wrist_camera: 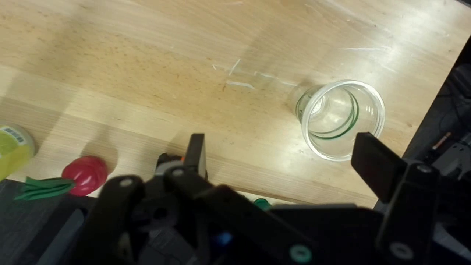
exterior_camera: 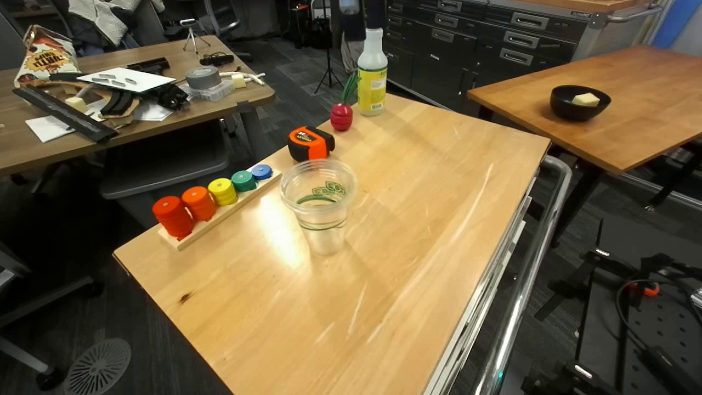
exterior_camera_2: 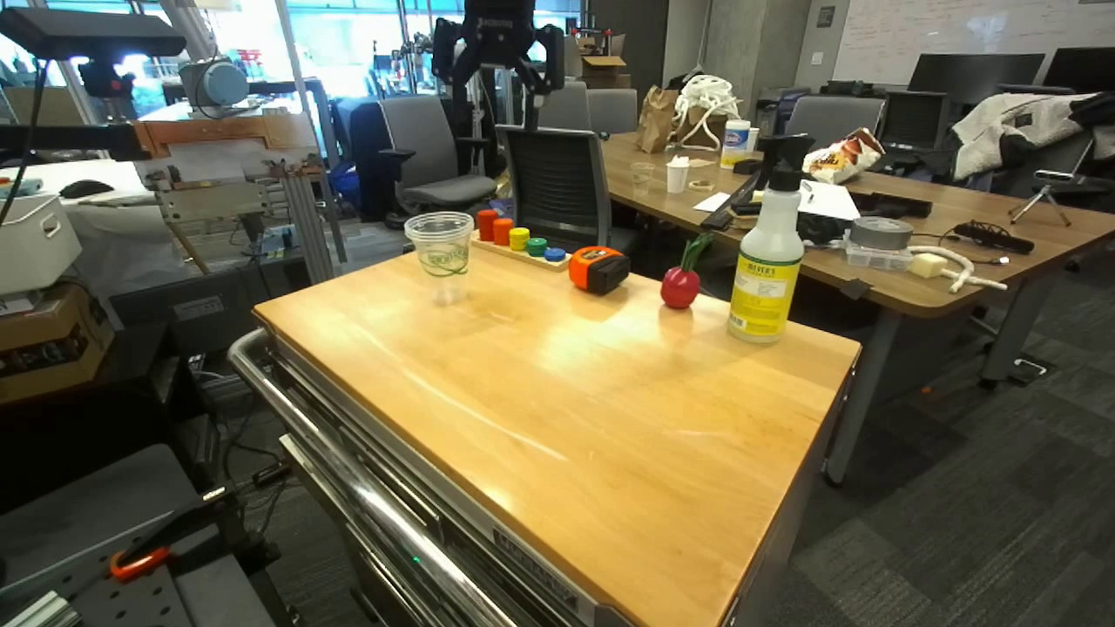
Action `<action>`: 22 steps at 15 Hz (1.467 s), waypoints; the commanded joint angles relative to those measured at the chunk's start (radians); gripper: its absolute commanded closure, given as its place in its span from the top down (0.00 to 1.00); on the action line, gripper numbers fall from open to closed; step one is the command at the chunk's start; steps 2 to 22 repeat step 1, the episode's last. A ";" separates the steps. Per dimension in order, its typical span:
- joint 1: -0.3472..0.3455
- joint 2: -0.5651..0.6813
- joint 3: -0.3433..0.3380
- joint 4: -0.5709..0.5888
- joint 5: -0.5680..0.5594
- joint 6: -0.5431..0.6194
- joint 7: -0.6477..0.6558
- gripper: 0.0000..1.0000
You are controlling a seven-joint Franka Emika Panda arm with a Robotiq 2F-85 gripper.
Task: Stack up the cups
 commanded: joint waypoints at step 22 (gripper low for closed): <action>-0.005 -0.013 -0.003 -0.001 0.000 -0.008 -0.001 1.00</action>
